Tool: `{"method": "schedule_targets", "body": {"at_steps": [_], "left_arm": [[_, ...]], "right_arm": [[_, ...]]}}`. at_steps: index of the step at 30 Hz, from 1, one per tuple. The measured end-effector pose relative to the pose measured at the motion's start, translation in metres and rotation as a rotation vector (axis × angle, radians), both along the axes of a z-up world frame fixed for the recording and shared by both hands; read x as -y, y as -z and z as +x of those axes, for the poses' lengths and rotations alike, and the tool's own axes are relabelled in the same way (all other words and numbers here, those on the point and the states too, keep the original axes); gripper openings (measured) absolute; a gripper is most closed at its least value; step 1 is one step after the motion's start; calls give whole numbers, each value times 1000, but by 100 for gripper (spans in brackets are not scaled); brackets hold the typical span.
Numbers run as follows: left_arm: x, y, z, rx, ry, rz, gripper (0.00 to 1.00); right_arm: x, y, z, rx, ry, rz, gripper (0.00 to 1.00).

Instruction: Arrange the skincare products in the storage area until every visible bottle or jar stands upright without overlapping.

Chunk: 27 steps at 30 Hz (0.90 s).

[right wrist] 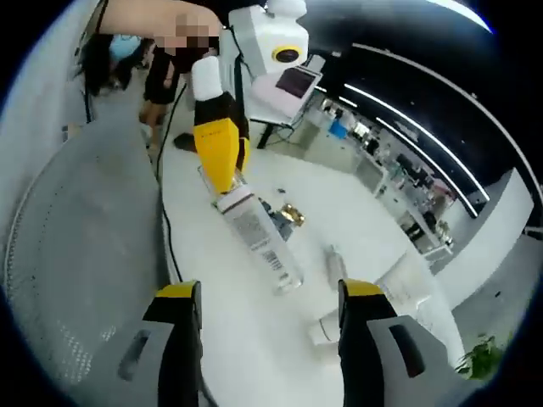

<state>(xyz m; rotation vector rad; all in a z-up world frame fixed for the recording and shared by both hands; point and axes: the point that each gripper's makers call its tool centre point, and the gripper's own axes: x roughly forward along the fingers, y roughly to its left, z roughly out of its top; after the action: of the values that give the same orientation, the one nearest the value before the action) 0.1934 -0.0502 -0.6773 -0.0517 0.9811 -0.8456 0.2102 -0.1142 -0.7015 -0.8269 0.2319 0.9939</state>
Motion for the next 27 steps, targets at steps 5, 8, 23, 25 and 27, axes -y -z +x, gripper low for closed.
{"method": "schedule_targets", "body": {"at_steps": [5, 8, 23, 25, 27], "left_arm": [[0, -4, -4, -20, 7, 7, 23], [1, -7, -10, -31, 20, 6, 23], [0, -10, -7, -117, 14, -62, 23], [-1, -10, -5, -118, 19, -80, 23], [1, -14, -4, -82, 63, -101, 24]], "right_arm": [[-11, -3, 0, 56, -50, -29, 52], [-15, -5, 1, 89, -68, -48, 52], [-37, -10, -8, 190, -240, -131, 22], [-37, -10, -8, 189, -246, -131, 21], [-37, -11, -10, 146, -247, -115, 21]]}}
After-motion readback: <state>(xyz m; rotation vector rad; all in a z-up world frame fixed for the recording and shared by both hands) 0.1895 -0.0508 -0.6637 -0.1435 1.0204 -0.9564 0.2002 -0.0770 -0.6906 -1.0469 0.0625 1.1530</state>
